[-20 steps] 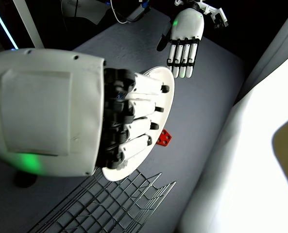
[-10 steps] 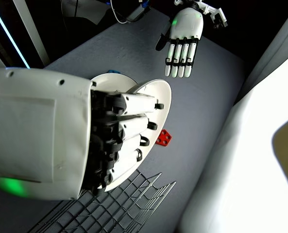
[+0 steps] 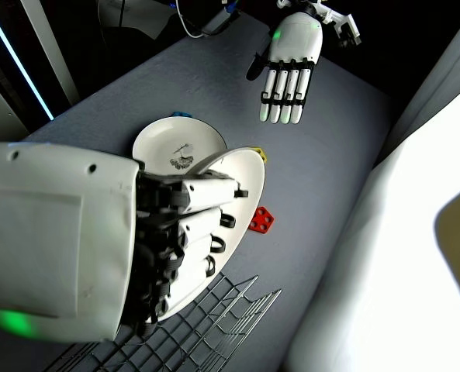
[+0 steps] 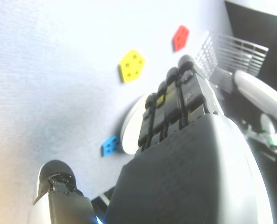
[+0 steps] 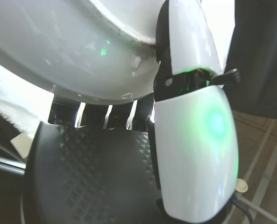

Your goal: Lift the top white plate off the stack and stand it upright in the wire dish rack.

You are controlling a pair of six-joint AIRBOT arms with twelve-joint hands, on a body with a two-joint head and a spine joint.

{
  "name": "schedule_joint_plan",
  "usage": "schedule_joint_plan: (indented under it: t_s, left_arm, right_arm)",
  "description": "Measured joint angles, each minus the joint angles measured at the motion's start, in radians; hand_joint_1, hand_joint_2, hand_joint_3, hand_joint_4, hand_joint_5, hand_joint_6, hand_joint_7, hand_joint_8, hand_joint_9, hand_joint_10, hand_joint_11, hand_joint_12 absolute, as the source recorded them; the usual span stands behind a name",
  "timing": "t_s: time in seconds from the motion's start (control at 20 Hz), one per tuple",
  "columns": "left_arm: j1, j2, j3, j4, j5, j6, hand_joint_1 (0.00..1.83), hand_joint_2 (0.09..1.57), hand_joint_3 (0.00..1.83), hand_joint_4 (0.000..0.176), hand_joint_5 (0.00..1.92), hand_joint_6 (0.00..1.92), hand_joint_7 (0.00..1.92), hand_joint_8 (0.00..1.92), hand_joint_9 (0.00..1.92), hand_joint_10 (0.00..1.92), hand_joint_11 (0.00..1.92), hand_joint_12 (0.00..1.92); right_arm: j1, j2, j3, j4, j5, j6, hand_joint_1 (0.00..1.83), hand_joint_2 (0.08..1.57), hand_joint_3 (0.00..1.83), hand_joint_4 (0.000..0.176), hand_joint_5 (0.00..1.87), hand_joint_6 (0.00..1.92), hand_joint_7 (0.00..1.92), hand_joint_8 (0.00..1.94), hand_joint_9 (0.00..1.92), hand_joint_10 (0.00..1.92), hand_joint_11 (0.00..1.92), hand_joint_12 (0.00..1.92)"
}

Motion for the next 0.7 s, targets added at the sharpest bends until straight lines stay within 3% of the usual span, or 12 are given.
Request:
schedule_joint_plan:
  t_s: [0.55,0.7]
  left_arm:
    - [0.002,-0.003,-0.006,0.011,0.006,0.0,0.19,0.89,0.0,0.0,0.04,0.0,0.06,0.0,0.07,0.0,0.12,0.01]
    - [0.002,-0.003,-0.006,0.021,0.003,0.0,0.19,0.88,0.0,0.0,0.05,0.0,0.07,0.01,0.08,0.0,0.12,0.01]
  right_arm:
    - [-0.022,0.002,0.027,-0.01,0.015,0.05,1.49,1.08,0.0,0.0,0.86,1.13,1.04,0.66,1.04,0.82,0.97,1.36]
    - [-0.037,0.005,0.031,-0.006,0.01,0.049,1.49,1.07,0.0,0.0,0.9,1.09,1.06,0.61,1.07,0.77,0.99,1.34]
